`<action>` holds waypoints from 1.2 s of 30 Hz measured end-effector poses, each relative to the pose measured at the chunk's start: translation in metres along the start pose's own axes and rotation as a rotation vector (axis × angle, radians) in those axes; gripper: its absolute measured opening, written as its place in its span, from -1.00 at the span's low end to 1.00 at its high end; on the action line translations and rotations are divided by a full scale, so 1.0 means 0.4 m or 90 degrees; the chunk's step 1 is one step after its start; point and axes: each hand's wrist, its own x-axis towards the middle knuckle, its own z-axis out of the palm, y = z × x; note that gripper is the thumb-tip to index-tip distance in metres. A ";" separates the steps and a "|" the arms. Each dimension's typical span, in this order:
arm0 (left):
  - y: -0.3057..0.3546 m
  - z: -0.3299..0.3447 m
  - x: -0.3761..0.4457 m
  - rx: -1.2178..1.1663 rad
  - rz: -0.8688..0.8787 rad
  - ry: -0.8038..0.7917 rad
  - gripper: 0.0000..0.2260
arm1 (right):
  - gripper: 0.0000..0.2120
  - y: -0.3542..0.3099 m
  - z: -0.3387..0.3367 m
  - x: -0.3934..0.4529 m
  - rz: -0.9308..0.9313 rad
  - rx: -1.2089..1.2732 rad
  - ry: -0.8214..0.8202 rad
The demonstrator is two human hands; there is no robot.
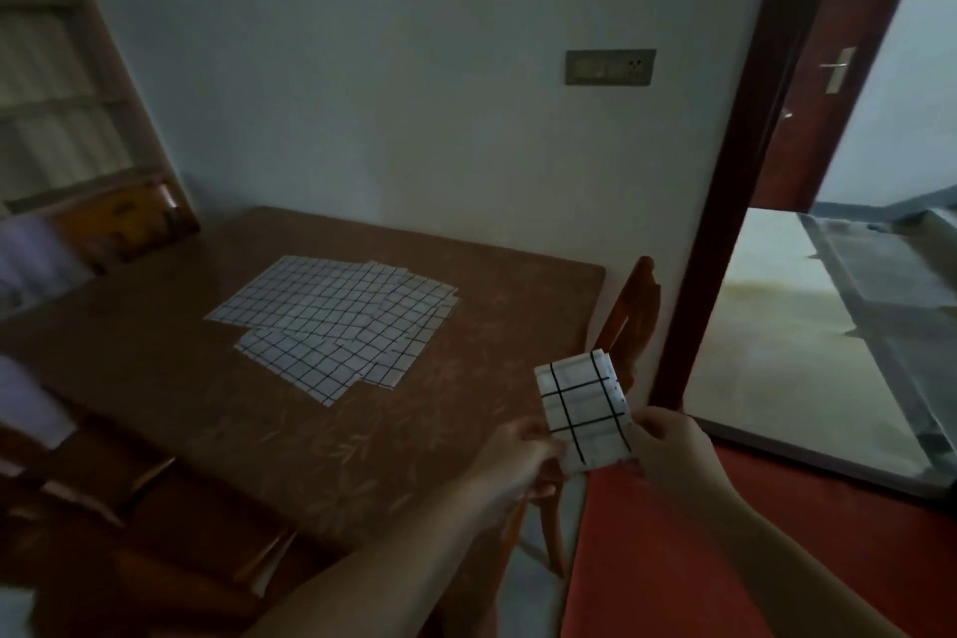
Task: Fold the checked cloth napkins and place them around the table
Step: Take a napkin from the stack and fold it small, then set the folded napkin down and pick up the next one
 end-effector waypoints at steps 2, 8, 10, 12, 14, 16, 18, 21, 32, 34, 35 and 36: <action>-0.005 0.018 0.064 -0.020 -0.005 0.031 -0.86 | -0.80 0.015 -0.008 0.075 -0.015 -0.027 -0.024; 0.002 0.030 0.336 -0.118 -0.016 0.119 -0.89 | -0.81 0.033 0.012 0.388 -0.096 -0.115 -0.079; 0.011 0.024 0.450 -0.132 -0.014 0.141 -0.86 | -0.78 0.044 0.026 0.512 -0.120 -0.154 -0.103; 0.018 0.022 0.553 -0.158 -0.037 0.178 -0.86 | -0.79 0.051 0.039 0.632 -0.130 -0.199 -0.131; 0.033 0.018 0.625 -0.181 -0.057 0.215 -0.88 | -0.82 0.051 0.053 0.731 -0.128 -0.215 -0.164; 0.041 0.010 0.693 -0.193 -0.067 0.241 -0.87 | -0.82 0.052 0.072 0.824 -0.133 -0.233 -0.197; 0.039 -0.001 0.759 -0.222 -0.091 0.277 -0.87 | -0.83 0.055 0.101 0.911 -0.147 -0.259 -0.234; 0.029 -0.012 0.856 -0.247 -0.114 0.357 -0.82 | -0.86 0.072 0.159 1.038 -0.172 -0.285 -0.289; -0.036 0.047 1.096 -0.038 -0.248 0.615 -0.65 | -0.83 0.180 0.286 1.339 -0.181 -0.353 -0.488; -0.039 0.051 1.107 -0.014 -0.265 0.609 -0.61 | -0.87 0.200 0.294 1.360 -0.186 -0.359 -0.502; -0.043 0.052 1.115 0.002 -0.271 0.607 -0.60 | -0.81 0.210 0.299 1.367 -0.183 -0.370 -0.507; -0.039 0.052 1.118 0.012 -0.276 0.601 -0.59 | -0.75 0.218 0.303 1.373 -0.178 -0.379 -0.510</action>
